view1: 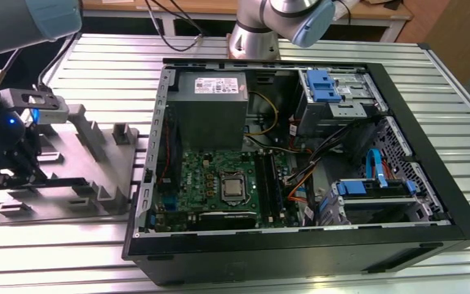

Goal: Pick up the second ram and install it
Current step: 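Pick up the second ram and move it above second insertion slot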

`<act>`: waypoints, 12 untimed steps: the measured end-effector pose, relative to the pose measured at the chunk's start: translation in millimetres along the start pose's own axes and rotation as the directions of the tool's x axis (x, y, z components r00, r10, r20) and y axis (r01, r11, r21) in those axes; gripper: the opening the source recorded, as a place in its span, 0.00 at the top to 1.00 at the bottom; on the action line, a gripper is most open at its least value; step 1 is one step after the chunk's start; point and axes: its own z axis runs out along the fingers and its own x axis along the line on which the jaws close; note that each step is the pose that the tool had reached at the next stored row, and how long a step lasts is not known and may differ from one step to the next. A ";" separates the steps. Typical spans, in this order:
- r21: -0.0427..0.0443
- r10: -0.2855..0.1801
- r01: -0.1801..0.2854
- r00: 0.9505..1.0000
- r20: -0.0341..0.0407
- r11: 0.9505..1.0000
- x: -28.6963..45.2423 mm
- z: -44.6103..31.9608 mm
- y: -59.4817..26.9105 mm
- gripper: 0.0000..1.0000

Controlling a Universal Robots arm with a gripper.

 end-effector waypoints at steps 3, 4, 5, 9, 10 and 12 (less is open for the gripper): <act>0.000 0.000 0.000 1.000 0.001 1.000 -0.3 -5.9 0.3 0.88; 0.000 0.000 0.000 1.000 0.001 1.000 -0.3 -8.0 0.3 0.88; 0.000 0.000 0.000 1.000 0.001 1.000 -0.5 -9.9 0.4 0.88; 0.000 0.000 0.000 1.000 0.001 1.000 -0.7 -17.2 0.7 0.88; 0.000 0.000 0.000 1.000 0.001 1.000 -0.8 -19.5 0.8 0.88; 0.000 0.000 0.000 1.000 0.001 1.000 -0.9 -23.6 0.9 0.88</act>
